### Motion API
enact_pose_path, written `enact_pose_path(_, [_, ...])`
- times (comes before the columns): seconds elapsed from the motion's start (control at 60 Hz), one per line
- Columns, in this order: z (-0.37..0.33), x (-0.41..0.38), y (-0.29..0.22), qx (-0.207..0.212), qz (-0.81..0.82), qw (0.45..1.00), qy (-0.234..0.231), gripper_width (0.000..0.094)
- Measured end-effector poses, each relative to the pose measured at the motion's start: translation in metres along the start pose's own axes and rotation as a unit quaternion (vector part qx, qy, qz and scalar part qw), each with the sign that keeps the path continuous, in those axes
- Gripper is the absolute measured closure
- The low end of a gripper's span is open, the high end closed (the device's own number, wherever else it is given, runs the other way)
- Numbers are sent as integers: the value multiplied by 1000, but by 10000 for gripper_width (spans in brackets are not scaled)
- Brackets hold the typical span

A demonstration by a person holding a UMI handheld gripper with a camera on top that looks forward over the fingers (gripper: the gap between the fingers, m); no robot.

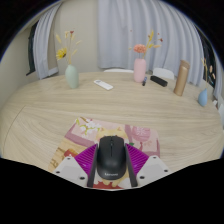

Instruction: Arrange mouse

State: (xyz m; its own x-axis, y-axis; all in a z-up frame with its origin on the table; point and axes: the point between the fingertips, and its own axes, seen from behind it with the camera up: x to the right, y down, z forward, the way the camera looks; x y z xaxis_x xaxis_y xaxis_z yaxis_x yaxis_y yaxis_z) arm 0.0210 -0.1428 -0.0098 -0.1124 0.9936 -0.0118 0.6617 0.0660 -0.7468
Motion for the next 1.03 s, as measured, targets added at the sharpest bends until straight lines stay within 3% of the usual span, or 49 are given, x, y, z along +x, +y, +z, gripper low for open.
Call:
enact_pose_path(0.05, [-4, 7, -3, 2, -4, 1000, 11, 296])
enact_pose_path(0.1, [-12, 12, -9, 9, -9, 1000, 23, 56])
enact_pose_path(0.3, [-100, 23, -15, 10, 7, 1000, 21, 91])
enact_pose_path(0.6, [-259, 52, 63, -6, 18, 998, 67, 89])
enact_pose_path(0.833, [-310, 70, 120, -19, 39, 993, 109, 89])
enact_pose_path(1.033, [-329, 82, 128, -1, 33, 990, 135, 89])
